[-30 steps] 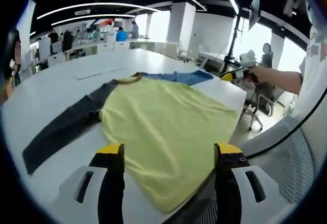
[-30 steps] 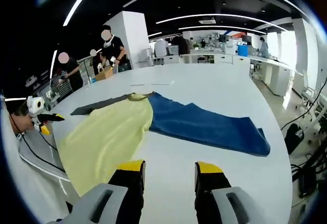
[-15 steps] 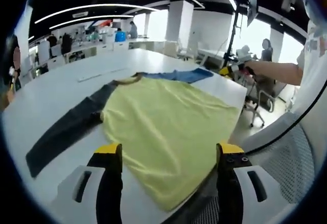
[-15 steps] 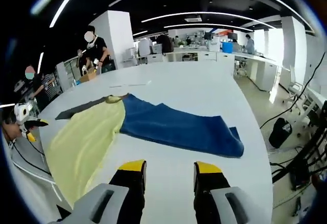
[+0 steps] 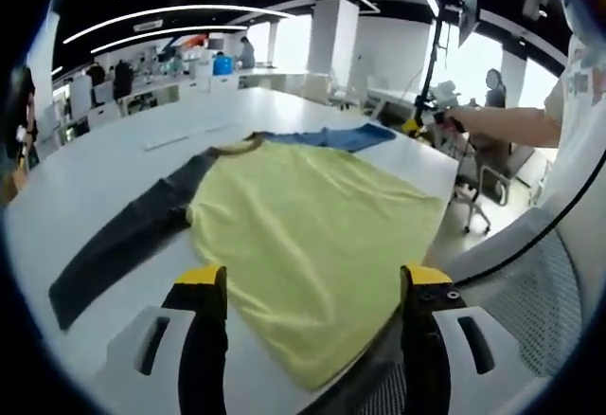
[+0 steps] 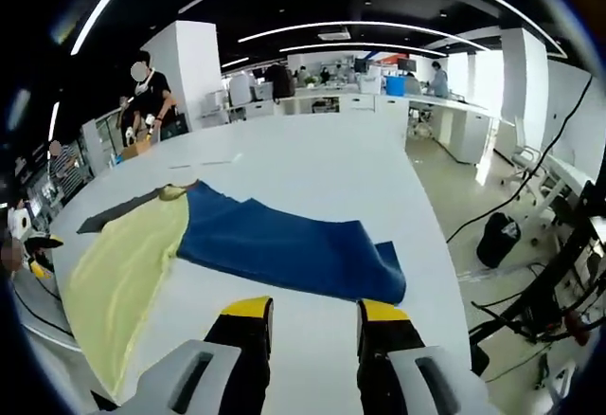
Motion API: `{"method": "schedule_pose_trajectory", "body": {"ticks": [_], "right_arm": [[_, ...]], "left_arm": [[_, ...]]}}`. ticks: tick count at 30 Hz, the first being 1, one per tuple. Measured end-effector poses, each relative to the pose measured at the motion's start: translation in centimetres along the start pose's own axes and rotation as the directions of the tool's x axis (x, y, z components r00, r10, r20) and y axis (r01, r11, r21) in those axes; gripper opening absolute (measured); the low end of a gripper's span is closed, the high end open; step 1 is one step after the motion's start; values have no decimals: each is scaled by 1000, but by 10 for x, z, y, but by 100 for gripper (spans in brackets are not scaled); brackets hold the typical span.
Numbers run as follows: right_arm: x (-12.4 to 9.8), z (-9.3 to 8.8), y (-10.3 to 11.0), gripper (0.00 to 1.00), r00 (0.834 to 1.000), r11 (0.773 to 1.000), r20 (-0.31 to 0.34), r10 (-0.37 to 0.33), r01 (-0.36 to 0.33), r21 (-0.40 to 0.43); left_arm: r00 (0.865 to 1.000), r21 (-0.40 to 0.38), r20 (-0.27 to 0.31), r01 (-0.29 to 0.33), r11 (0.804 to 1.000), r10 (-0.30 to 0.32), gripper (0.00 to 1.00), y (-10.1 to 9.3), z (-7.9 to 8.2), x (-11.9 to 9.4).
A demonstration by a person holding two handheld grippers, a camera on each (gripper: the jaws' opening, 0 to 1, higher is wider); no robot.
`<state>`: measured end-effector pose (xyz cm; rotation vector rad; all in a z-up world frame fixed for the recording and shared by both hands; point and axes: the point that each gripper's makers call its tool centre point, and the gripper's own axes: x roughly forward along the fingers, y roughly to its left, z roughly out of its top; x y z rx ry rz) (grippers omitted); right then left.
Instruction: Fold the garment on the visible template until the final outline fits inside the template.
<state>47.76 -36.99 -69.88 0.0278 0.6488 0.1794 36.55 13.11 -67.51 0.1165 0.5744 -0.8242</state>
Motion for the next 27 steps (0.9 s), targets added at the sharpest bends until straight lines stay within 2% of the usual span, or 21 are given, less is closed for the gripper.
{"method": "schedule_pose_trajectory", "body": {"ticks": [7,11,15,21,25,27], "right_arm": [[8,0,-24,29,999,998,-7,-53,53,28],[14,-5,-36,27,996,996,-31,-84,85,32],[20,-7,-46,25,994,992,-36,-107,109,66],[28,-9,-53,22,992,989,-46,-117,121,87],[32,-14,-60,16,989,985,-65,-133,140,105],[34,-14,-64,16,988,980,-59,-144,151,130]], "left_arm": [[1000,-3,-8,-7,1000,7,71,1,-1,-1],[1000,-4,-10,-8,1000,8,70,1,-1,-1],[1000,1,-11,-9,1000,9,70,1,1,-1],[1000,-2,-16,-11,1000,11,70,0,0,-1],[1000,-5,-21,-14,1000,14,70,0,-1,-2],[1000,-3,-24,-17,1000,17,70,1,-1,-2]]}}
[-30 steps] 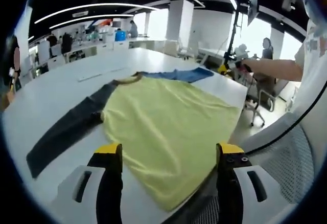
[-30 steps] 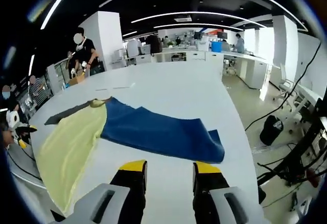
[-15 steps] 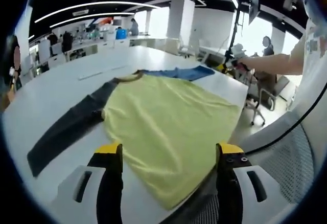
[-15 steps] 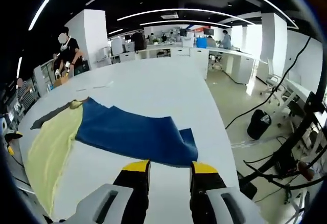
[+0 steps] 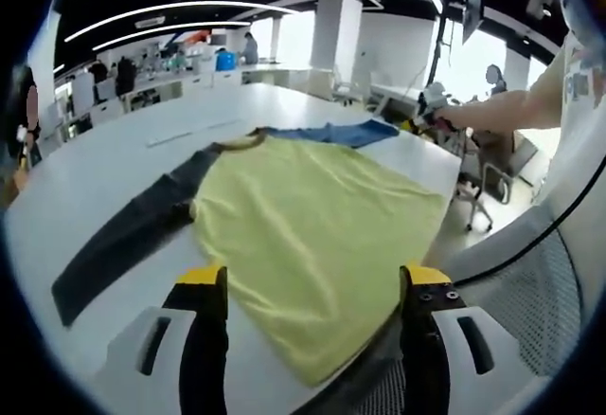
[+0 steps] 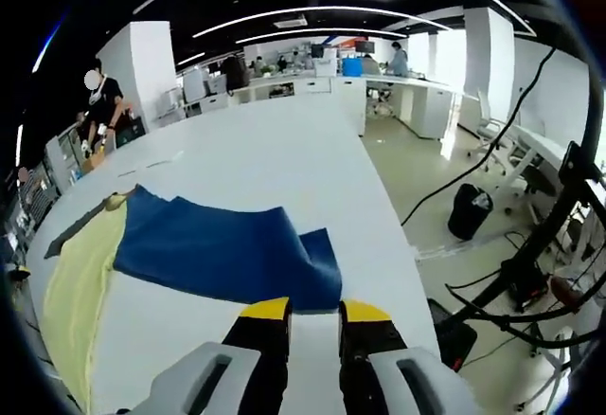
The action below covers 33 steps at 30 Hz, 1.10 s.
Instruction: Fold the garment on the visible template until the final outline fits inside the template.
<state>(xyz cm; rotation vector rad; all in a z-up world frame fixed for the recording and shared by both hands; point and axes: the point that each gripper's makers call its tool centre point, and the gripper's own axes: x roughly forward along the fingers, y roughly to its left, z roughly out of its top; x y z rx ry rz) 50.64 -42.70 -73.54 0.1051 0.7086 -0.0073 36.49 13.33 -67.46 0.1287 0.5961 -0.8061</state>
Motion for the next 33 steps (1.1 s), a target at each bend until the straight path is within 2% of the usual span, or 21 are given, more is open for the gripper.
{"method": "schedule_pose_trajectory", "body": {"ticks": [6,12,19,21,25,30,33], "right_arm": [[7,-5,-7,17,999,999,-27,-25,26,35],[10,2,-8,17,999,997,-7,-34,35,75],[16,-5,-4,16,998,997,-53,-41,44,56],[18,-3,-4,15,998,998,-42,-47,48,37],[20,-5,-3,6,997,998,-60,-52,49,-47],[21,-5,-2,0,997,998,-64,-45,43,-38],[21,-4,-2,0,998,999,-56,-39,37,-27]], "left_arm": [[1000,-8,3,-8,1000,8,70,3,3,-1],[1000,-9,0,-15,1000,15,70,4,2,-2],[1000,-11,-8,-20,1000,20,69,6,1,-3],[1000,-10,-9,-21,1000,21,69,7,2,-3],[1000,-8,-10,-21,1000,21,69,7,3,-3],[1000,-5,-15,-16,1000,16,69,6,2,-1],[1000,-4,-15,-14,1000,14,69,5,2,0]]}}
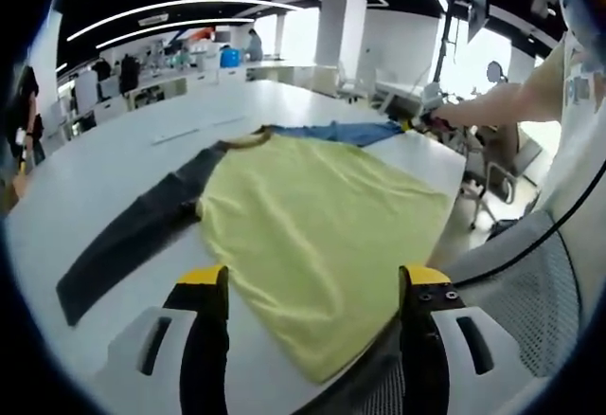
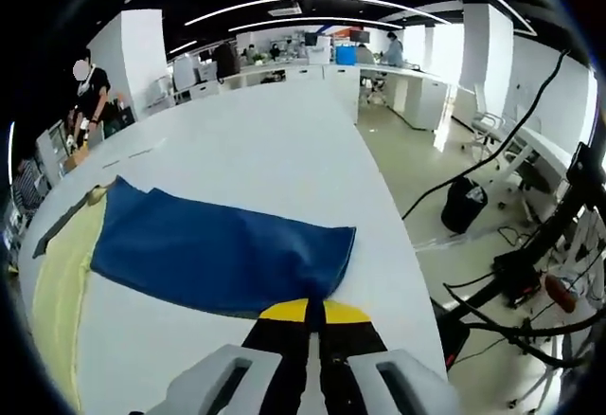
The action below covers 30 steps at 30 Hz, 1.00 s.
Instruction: Fold the garment on the visible template until the final outline fits inside the template.
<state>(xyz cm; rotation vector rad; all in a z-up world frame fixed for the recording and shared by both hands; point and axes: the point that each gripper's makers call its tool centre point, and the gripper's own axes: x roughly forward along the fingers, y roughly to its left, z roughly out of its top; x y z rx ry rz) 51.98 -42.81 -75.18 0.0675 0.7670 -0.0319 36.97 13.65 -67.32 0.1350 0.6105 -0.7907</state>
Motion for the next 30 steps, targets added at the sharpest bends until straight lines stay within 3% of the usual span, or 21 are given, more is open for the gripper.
{"method": "schedule_pose_trajectory", "body": {"ticks": [18,30], "right_arm": [[-24,39,13,0,987,990,150,49,-69,126],[-34,66,41,0,974,988,198,114,-133,82]], "left_arm": [[1000,9,8,11,1000,-11,69,6,-4,-4],[1000,8,21,12,1000,-13,69,10,-8,-8]]}}
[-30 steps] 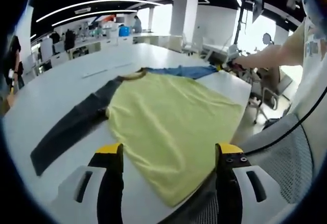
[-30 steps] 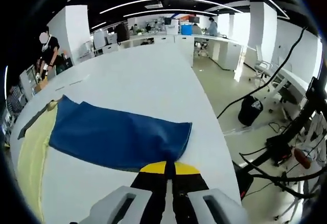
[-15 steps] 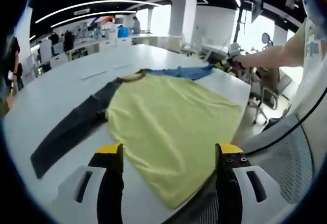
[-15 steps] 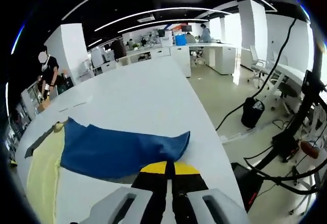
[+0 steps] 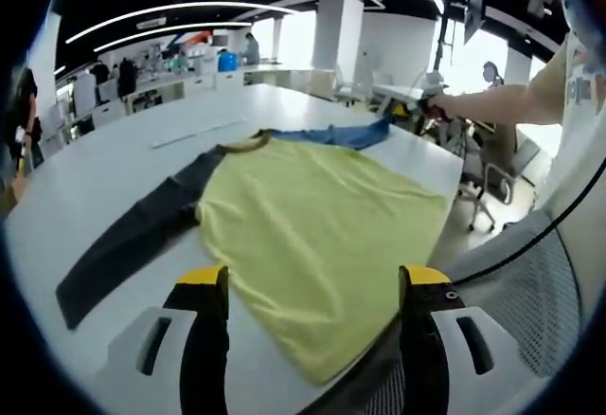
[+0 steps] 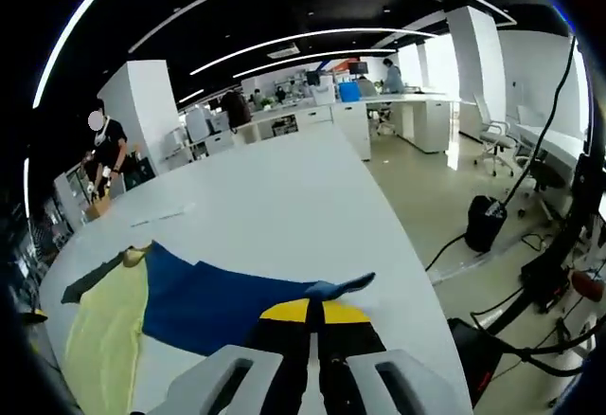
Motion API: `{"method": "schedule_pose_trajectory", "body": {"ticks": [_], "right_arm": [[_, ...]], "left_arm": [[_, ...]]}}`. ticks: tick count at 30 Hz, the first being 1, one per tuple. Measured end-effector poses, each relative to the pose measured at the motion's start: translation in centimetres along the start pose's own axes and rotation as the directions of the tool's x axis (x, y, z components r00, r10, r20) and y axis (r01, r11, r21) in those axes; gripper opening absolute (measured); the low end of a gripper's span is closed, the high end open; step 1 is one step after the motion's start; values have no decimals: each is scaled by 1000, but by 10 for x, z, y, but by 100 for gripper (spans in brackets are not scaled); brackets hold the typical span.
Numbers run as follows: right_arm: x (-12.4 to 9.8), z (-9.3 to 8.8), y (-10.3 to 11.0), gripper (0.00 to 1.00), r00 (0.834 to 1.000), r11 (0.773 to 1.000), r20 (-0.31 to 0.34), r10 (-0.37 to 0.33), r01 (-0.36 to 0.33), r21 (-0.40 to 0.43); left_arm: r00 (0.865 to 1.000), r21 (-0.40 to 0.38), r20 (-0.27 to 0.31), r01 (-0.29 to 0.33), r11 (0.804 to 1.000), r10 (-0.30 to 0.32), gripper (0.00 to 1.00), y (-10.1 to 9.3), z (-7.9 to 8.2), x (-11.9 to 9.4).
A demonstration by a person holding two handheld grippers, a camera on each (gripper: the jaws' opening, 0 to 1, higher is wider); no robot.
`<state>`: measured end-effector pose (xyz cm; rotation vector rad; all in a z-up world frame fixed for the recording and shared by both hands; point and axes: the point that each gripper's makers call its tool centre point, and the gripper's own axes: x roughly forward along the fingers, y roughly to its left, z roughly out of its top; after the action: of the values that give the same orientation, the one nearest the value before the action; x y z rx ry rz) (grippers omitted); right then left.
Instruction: Fold the garment on the visible template until the final outline fits inside the template.
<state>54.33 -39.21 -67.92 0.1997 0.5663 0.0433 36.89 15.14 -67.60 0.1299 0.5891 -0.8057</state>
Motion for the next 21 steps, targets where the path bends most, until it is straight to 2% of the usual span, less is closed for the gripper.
{"method": "schedule_pose_trajectory", "body": {"ticks": [21], "right_arm": [[7,18,63,0,991,990,27,133,-131,-53]], "left_arm": [[1000,-4,10,-9,1000,9,69,-1,-6,-12]]}}
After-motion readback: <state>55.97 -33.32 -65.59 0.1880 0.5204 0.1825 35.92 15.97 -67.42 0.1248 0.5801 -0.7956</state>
